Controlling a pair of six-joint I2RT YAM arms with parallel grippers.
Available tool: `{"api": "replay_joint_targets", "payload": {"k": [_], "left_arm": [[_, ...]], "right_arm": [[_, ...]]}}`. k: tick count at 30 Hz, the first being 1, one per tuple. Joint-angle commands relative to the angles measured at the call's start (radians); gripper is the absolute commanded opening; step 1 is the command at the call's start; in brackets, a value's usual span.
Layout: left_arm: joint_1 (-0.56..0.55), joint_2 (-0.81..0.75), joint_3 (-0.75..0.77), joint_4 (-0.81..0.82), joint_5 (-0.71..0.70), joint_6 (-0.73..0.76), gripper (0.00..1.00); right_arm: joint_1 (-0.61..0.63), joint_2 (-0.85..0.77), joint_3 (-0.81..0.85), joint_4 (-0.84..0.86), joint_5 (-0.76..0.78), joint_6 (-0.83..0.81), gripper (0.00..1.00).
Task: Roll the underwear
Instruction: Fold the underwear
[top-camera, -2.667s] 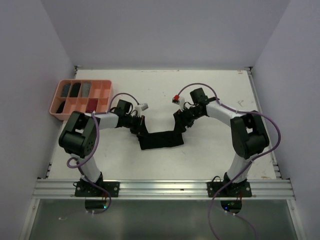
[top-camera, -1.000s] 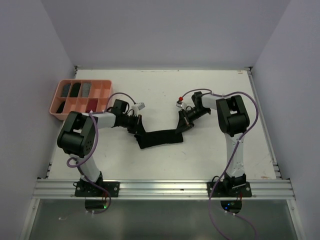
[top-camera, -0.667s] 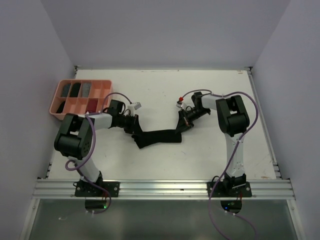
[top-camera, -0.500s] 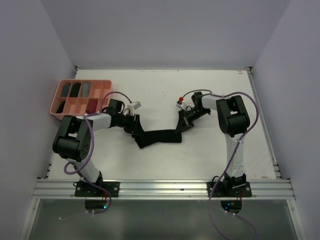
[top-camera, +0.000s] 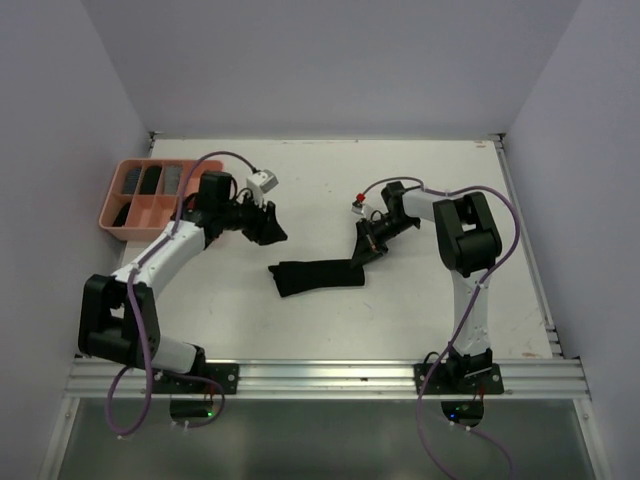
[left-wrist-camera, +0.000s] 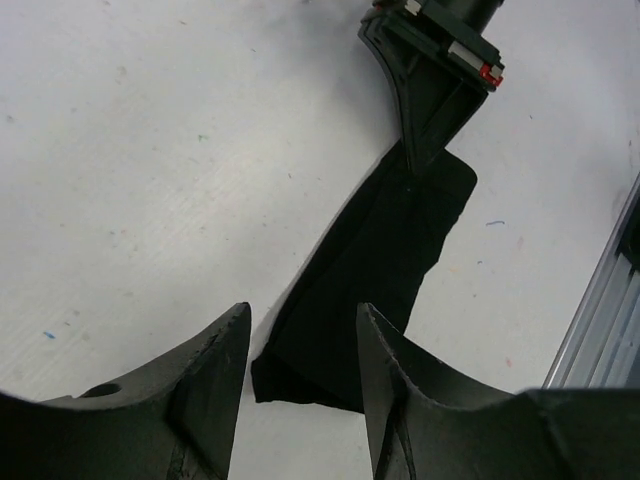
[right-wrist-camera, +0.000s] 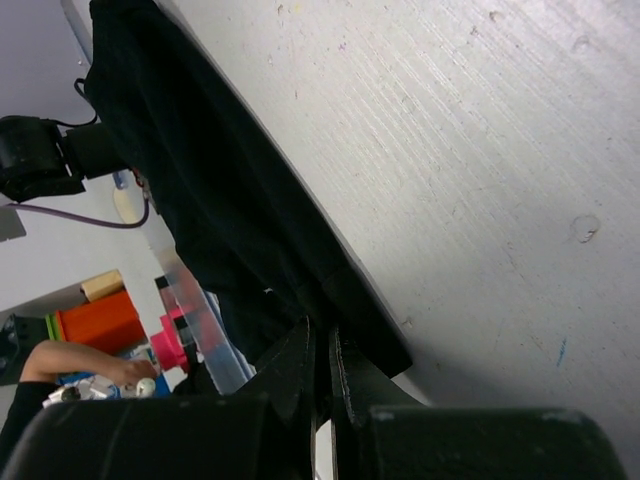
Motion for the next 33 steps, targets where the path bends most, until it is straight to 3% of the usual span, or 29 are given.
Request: {"api": "replay_joint_targets", "payload": {"k": [1,9,15,21,25,31,33], "left_arm": [[-0.057,0.006,-0.052,-0.104,0.001,0.044,0.50],[-0.137,0.139,-0.109,-0.012,0.144,-0.033,0.47],[-0.135,0.337,-0.120,-0.018,0.037,-0.030,0.42],[-0.135,0.385,-0.079,-0.011,-0.011,-0.033,0.41],[-0.134,0.414,-0.063,-0.021,-0.049,-0.010,0.41],[-0.132,0.419,-0.020,-0.040,-0.089,0.021,0.42],[-0.131,0.425,-0.003,-0.046,-0.091,0.024,0.42]], "right_arm": [[0.005,-0.029,-0.001,0.028,0.106,0.003,0.01],[0.005,-0.007,0.044,0.014,0.137,0.018,0.04],[0.000,-0.036,0.160,-0.081,0.215,-0.025,0.37],[-0.006,-0.096,0.312,-0.201,0.342,-0.079,0.51],[-0.009,-0.138,0.303,-0.218,0.352,-0.117,0.50],[0.035,-0.236,0.165,-0.202,0.157,-0.064,0.22],[0.052,-0.280,0.079,-0.170,0.123,-0.050,0.22]]}}
